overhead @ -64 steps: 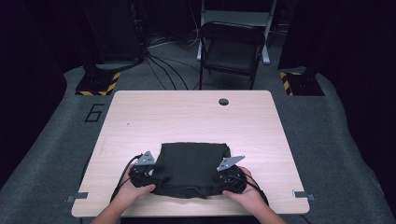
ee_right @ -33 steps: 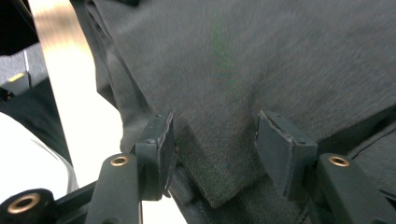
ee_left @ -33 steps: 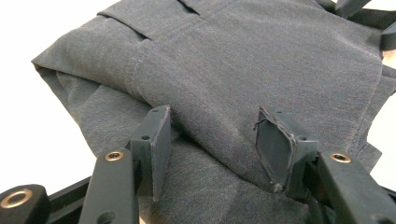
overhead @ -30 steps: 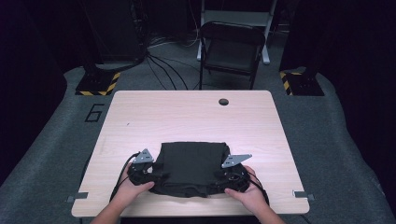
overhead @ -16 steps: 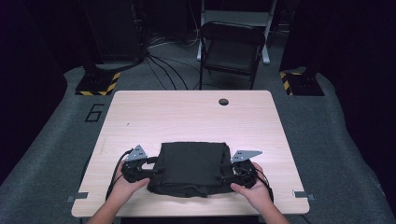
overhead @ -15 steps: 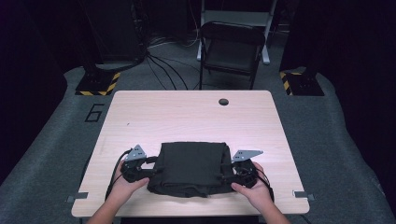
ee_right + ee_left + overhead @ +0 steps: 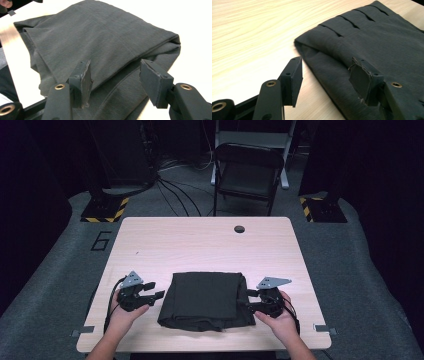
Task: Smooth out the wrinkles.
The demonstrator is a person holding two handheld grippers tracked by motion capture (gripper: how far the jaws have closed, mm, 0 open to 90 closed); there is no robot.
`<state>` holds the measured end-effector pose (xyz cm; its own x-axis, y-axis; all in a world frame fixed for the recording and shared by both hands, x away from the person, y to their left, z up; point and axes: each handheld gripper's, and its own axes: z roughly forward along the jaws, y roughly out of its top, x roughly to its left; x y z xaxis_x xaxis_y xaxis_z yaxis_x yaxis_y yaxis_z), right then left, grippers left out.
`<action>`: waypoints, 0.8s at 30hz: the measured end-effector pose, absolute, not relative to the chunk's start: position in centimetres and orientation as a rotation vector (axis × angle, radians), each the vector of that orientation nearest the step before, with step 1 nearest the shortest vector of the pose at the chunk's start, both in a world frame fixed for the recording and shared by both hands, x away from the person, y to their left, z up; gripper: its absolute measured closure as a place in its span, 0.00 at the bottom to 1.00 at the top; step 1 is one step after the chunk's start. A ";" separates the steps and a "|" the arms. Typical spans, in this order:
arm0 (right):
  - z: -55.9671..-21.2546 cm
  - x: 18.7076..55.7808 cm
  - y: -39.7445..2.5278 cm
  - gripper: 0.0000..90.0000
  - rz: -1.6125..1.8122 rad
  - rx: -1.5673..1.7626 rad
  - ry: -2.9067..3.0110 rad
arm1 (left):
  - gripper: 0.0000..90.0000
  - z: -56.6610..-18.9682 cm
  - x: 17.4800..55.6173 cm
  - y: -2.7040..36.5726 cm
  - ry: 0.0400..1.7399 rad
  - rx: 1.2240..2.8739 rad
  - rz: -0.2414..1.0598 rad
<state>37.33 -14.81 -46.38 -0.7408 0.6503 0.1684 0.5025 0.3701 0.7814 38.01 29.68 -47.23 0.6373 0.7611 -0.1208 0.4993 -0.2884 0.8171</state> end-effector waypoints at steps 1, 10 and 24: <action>-46.4 37.3 -14.8 0.47 1.307 1.062 2.449 | 0.48 -47.2 38.0 29.9 0.995 1.961 0.362; -46.9 37.9 -16.2 0.44 1.273 1.123 2.388 | 0.48 -47.5 38.4 31.4 1.058 1.929 0.382; -47.5 38.2 -17.4 0.44 1.238 1.177 2.335 | 0.47 -48.2 39.1 33.1 1.138 1.893 0.388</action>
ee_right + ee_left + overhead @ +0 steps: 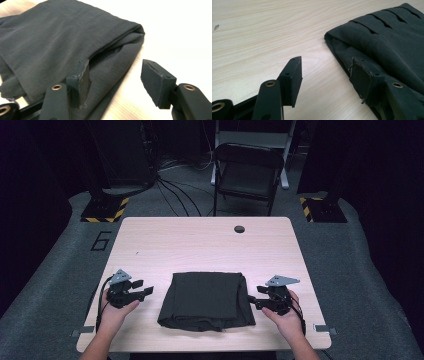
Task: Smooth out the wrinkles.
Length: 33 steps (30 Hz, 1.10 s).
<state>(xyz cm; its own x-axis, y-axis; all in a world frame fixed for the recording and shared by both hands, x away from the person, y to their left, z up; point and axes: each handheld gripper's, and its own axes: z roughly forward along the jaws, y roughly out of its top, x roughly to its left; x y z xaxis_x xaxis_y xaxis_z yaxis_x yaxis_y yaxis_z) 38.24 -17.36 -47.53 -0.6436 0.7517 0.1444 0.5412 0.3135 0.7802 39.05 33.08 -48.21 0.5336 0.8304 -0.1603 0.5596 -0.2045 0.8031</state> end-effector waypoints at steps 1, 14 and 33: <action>-47.6 38.3 -17.5 0.44 1.226 1.183 2.335 | 0.47 -48.3 39.1 33.2 1.142 1.895 0.386; -48.8 38.6 -19.2 0.43 1.171 1.273 2.281 | 0.46 -49.7 40.4 33.8 1.219 1.910 0.375; -50.0 38.9 -20.0 0.43 1.084 1.319 2.267 | 0.45 -50.9 41.7 33.5 1.270 1.905 0.351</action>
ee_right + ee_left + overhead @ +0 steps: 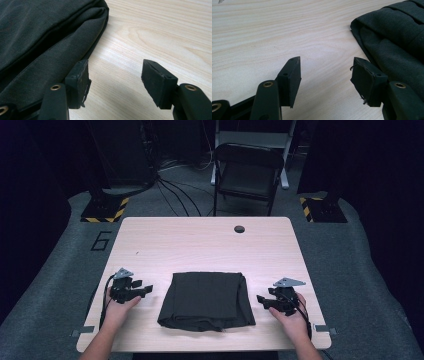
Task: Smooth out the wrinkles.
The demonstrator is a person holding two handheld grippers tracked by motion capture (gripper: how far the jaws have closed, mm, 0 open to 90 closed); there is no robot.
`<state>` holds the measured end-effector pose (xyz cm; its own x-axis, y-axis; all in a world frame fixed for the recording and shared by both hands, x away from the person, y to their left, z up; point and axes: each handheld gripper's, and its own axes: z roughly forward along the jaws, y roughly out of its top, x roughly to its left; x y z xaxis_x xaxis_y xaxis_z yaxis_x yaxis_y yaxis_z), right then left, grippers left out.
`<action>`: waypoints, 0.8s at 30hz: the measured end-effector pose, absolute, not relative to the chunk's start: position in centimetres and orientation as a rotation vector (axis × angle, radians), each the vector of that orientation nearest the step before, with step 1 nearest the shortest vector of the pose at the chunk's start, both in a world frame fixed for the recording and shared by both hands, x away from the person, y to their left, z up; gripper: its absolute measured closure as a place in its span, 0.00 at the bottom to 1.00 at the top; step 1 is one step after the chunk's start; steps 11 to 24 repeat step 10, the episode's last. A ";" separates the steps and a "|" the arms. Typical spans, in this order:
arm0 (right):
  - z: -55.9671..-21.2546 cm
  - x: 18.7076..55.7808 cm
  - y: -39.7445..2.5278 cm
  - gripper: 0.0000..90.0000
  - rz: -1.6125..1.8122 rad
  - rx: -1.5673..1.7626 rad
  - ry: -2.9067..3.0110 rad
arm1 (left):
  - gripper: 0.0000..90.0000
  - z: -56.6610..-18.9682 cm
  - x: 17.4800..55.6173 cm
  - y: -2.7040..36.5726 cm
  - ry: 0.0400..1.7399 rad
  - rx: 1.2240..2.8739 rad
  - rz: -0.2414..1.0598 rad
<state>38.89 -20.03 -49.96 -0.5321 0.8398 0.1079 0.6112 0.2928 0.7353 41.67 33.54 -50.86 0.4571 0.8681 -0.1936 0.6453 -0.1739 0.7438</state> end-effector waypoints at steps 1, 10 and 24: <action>-50.0 38.8 -20.1 0.43 1.089 1.321 2.264 | 0.45 -50.9 41.7 33.5 1.268 1.906 0.352; -49.9 38.4 -20.7 0.43 1.094 1.328 2.252 | 0.45 -50.8 42.0 32.6 1.249 1.919 0.351; -49.9 38.4 -20.7 0.43 1.094 1.328 2.252 | 0.45 -50.8 42.0 32.6 1.249 1.919 0.351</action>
